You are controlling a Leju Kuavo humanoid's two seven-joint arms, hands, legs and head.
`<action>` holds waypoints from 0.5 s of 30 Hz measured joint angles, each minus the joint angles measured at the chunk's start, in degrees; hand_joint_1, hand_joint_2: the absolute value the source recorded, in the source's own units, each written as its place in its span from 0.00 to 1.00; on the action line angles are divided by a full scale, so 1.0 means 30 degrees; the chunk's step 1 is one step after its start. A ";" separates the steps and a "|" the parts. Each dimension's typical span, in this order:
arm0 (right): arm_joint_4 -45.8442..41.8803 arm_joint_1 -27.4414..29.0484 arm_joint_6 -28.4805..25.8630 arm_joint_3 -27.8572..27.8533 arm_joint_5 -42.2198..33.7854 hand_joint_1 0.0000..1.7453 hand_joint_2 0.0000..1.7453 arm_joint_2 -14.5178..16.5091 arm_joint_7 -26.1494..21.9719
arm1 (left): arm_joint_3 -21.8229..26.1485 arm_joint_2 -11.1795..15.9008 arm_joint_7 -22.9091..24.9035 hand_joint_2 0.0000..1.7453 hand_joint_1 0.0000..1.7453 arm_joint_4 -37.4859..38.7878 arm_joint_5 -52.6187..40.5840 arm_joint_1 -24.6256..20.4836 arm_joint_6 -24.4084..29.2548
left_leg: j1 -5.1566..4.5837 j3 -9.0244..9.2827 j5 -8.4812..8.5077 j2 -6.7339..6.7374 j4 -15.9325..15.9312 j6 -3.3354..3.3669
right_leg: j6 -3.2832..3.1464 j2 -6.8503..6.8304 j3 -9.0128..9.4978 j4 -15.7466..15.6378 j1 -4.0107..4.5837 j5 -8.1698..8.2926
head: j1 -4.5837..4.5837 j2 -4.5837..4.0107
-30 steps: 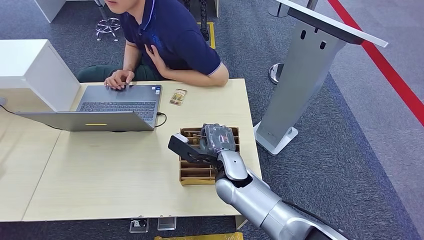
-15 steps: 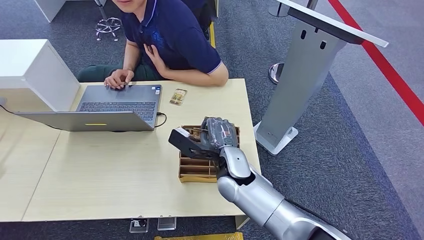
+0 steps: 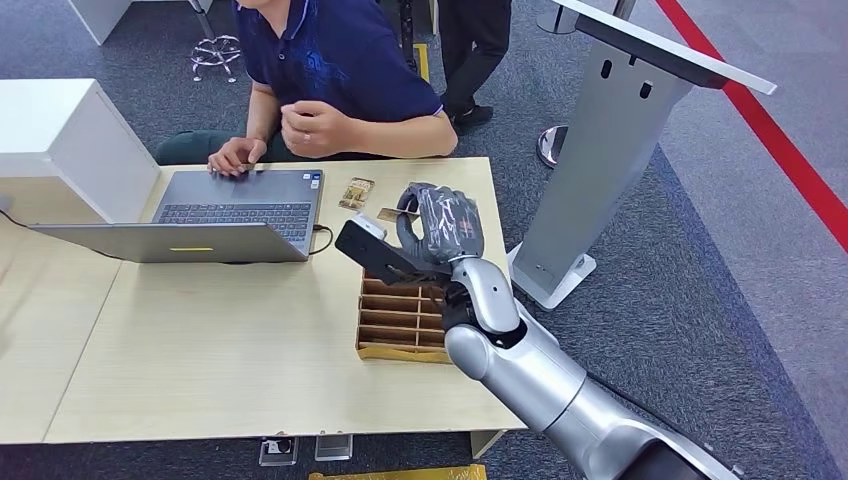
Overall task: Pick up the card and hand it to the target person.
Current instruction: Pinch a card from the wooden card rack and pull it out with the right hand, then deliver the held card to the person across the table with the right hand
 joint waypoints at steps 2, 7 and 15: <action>0.0459 -0.0365 -0.0484 0.0022 0.0058 0.87 1.00 0.0102 -0.0596 | 0.0000 -0.0004 0.0000 0.00 0.00 0.0000 0.0000 -0.0056 0.0033 | 0.0000 -0.0004 0.0000 -0.0001 0.0000 0.0000 | 0.0000 -0.0001 0.0000 0.0001 0.0000 0.0000 | 0.0004 0.0000; 0.1842 -0.1139 -0.1446 0.0129 0.0379 0.87 1.00 0.0559 -0.1317 | 0.0000 -0.0005 0.0000 0.00 0.00 0.0000 -0.0040 -0.0154 0.0107 | 0.0000 -0.0008 0.0001 -0.0005 0.0000 -0.0001 | 0.0000 -0.0003 -0.0002 0.0003 0.0000 0.0000 | -0.0002 0.0000; 0.3627 -0.2025 -0.3270 0.0257 0.2155 0.87 1.00 0.1089 -0.1323 | -0.0018 -0.0029 0.0109 0.00 0.00 0.0000 -0.0175 -0.0242 0.0086 | 0.0000 -0.0009 0.0001 -0.0005 0.0000 -0.0001 | 0.0000 -0.0003 -0.0003 0.0003 0.0000 0.0000 | 0.0005 0.0000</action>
